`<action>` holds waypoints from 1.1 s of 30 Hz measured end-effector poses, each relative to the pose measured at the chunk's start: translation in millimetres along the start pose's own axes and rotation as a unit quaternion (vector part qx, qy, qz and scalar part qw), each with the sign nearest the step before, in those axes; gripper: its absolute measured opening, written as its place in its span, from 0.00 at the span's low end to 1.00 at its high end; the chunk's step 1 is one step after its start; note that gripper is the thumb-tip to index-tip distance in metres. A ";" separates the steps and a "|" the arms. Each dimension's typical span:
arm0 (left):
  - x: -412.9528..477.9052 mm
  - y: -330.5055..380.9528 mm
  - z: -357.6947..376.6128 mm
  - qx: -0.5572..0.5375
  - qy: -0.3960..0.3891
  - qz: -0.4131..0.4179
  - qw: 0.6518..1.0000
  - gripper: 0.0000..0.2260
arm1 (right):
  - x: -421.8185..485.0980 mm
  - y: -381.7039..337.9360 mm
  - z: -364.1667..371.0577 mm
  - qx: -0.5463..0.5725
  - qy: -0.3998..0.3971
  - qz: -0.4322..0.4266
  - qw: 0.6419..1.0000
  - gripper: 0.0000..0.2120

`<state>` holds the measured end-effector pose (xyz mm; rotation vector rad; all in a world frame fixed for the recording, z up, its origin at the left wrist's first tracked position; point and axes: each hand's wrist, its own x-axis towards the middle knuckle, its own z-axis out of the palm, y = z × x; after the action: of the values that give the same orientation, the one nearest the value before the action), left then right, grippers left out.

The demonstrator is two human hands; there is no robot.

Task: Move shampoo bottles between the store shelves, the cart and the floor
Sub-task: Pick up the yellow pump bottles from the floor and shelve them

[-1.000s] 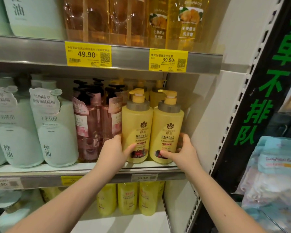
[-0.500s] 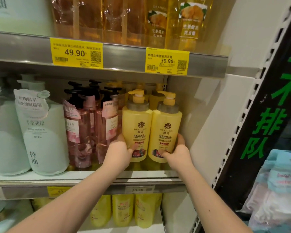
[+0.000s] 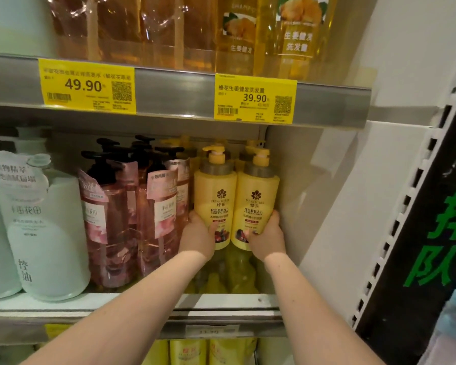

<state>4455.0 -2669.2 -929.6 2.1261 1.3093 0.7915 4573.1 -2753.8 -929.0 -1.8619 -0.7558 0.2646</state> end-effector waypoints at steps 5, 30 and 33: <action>11.4 1.7 5.9 0.032 0.012 -0.003 0.999 0.23 | 12.6 3.8 10.8 0.016 0.013 -0.007 1.000 0.32; -86.0 -12.0 -87.9 -0.069 -0.043 0.093 0.992 0.11 | -90.8 -33.9 -25.2 0.066 -0.009 -0.097 0.993 0.17; -102.4 -31.6 -111.9 -0.085 -0.028 0.143 0.986 0.07 | -116.9 -38.9 -19.8 0.076 -0.044 -0.117 0.989 0.10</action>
<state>4319.5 -2735.8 -894.8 2.2059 0.8852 0.9161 4477.8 -2830.8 -904.9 -1.6102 -0.9797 0.2476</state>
